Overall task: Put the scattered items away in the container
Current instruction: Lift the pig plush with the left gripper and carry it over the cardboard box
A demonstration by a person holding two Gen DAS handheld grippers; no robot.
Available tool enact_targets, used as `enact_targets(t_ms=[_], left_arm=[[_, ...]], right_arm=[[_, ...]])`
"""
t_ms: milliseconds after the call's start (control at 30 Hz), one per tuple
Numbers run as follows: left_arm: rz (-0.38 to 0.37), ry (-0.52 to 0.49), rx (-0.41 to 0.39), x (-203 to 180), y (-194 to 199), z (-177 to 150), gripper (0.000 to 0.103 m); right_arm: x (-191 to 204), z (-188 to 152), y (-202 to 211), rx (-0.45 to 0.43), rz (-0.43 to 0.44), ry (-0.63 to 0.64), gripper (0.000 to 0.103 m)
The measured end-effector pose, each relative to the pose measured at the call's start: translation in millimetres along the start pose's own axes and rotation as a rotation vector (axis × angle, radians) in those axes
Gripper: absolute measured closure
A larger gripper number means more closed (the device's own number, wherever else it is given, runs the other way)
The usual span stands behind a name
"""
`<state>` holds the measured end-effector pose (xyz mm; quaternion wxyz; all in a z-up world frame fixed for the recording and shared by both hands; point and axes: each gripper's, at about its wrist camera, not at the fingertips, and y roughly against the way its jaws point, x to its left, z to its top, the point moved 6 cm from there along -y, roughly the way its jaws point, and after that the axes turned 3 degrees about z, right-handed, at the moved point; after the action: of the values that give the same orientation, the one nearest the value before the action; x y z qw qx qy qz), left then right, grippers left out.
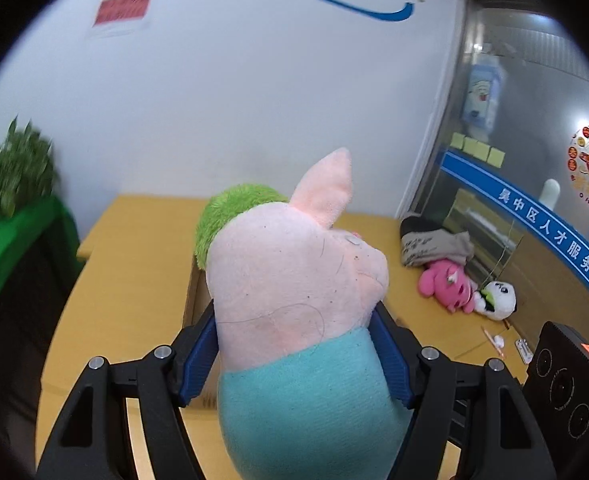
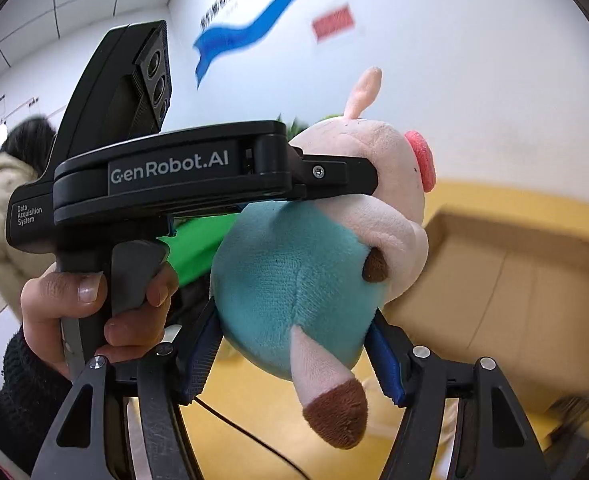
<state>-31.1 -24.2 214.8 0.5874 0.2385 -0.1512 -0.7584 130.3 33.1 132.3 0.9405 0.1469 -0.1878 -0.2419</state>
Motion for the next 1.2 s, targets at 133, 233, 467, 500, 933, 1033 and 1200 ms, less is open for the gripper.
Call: enact_targets(t_ms=[133,233,467,500,933,1033,1200], left_arm=[[-0.033,-0.043,-0.038,-21.7,-12.5,59.3,0.033],[-0.052,-0.059,-0.042,-21.4,-26.3,96.3,0.033],[-0.050,-0.068,-0.022,0.7,-75.8,162.2,0.033],[-0.049,-0.065,-0.019,5.4,-85.4,169.4,0.033],[-0.056,-0.019,0.099,58.9,-207.7,170.6,0.033],[-0.062,-0.016,0.142,66.5,-235.9,155.3,0.033],[-0.081,-0.001,0.249,79.5,-286.3,114.6,0.033]], right_arm=[[-24.7,53.1,30.8,-0.064,-0.033,-0.001,0.031],[-41.5,89.4,43.3,-0.083,-0.055,0.001,0.031],[-84.4,149.6,21.8,-0.080,-0.069,-0.018,0.031],[-88.8,153.5,16.1,-0.078,-0.069,-0.024,0.031],[-188.2,138.7,-62.5,0.002,-0.090,-0.116,0.031],[-206.5,119.7,-71.3,0.033,-0.101,-0.146,0.031],[-234.3,73.1,-82.7,0.095,-0.116,-0.211,0.031]])
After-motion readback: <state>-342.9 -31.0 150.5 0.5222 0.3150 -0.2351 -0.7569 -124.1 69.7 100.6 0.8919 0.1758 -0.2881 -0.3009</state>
